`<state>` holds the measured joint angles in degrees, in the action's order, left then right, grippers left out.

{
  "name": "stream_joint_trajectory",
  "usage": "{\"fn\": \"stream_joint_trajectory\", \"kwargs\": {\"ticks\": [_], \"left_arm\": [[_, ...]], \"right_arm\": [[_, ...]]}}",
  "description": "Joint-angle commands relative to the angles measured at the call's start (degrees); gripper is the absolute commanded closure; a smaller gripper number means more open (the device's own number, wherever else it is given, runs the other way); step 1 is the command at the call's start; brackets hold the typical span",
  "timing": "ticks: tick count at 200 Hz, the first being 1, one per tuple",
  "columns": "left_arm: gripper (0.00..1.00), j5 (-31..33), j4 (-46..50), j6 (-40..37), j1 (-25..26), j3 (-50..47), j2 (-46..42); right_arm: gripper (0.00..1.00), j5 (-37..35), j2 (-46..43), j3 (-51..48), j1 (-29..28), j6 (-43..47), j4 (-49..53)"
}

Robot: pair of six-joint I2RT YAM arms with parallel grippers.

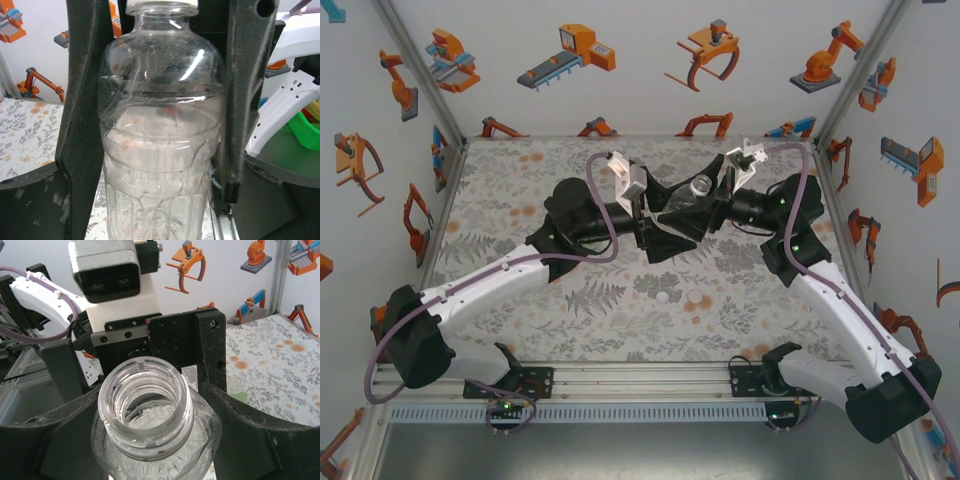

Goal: Screw on the bottle caps

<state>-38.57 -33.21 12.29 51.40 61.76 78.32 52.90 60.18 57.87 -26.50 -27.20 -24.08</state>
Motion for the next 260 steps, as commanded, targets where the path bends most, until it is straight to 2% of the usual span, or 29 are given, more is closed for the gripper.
{"fn": "stream_joint_trajectory", "kwargs": {"ticks": [1,39,91,99,118,124,136,160,173,217,226,243,260], "left_arm": [[0.22,0.07,-2.74,-0.19,0.31,0.57,0.01],[0.37,-0.02,-3.04,-0.34,0.29,0.02,-0.4],[0.52,-0.4,-3.7,-0.53,0.32,-0.31,-0.84],[0.54,-0.38,-3.83,-0.59,0.36,-0.43,-0.97],[0.58,-0.34,-3.79,-0.77,0.33,-0.73,-1.47],[0.58,-0.32,-3.75,-0.86,0.33,-0.83,-1.7],[0.58,-0.28,-3.63,-1.12,0.33,-0.99,-2.07],[0.58,-0.17,-3.71,-1.3,0.36,-1.12,-2.51],[0.58,-0.17,-3.8,-1.22,0.36,-1.06,-2.64],[0.58,0.11,-4.58,-0.62,0.38,-0.84,-2.84],[0.54,0.16,-4.66,-0.39,0.37,-0.78,-2.88],[0.4,0.17,-4.52,0.04,0.4,-0.35,-2.5],[0.36,-0.37,-2.78,0.09,0.46,1.04,-1.65]], "right_arm": [[0.7,-0.42,-1.06,1.59,-0.48,-0.27,-2.64],[0.71,-0.95,-1.72,2.72,-0.66,0.04,-2.51],[0.7,-1.61,-1.94,4.27,-1.05,0.39,-1.85],[0.65,-2.05,-2.13,4.31,-1.1,0.39,-1.85],[0.39,-3.95,-3.02,4.26,-1.1,0.47,-1.37],[0.34,-4.19,-3.37,4.26,-1.1,0.82,-1.18],[0.27,-4.76,-4.23,4.33,-1.12,1.62,-0.23],[0.2,-5.73,-5.25,4.48,-1.18,2.69,1.15],[0.22,-5.64,-5.51,4.67,-1.18,2.76,1.47],[0.46,-4.49,-5.6,4.99,-1.54,2.64,1.38],[0.5,-4.42,-5.52,5.2,-1.62,2.64,1.4],[0.54,-3.79,-5.35,5.29,-1.97,2.59,0.89],[0.59,-3.12,-5.17,5.41,-2.15,2.54,0.3]]}}
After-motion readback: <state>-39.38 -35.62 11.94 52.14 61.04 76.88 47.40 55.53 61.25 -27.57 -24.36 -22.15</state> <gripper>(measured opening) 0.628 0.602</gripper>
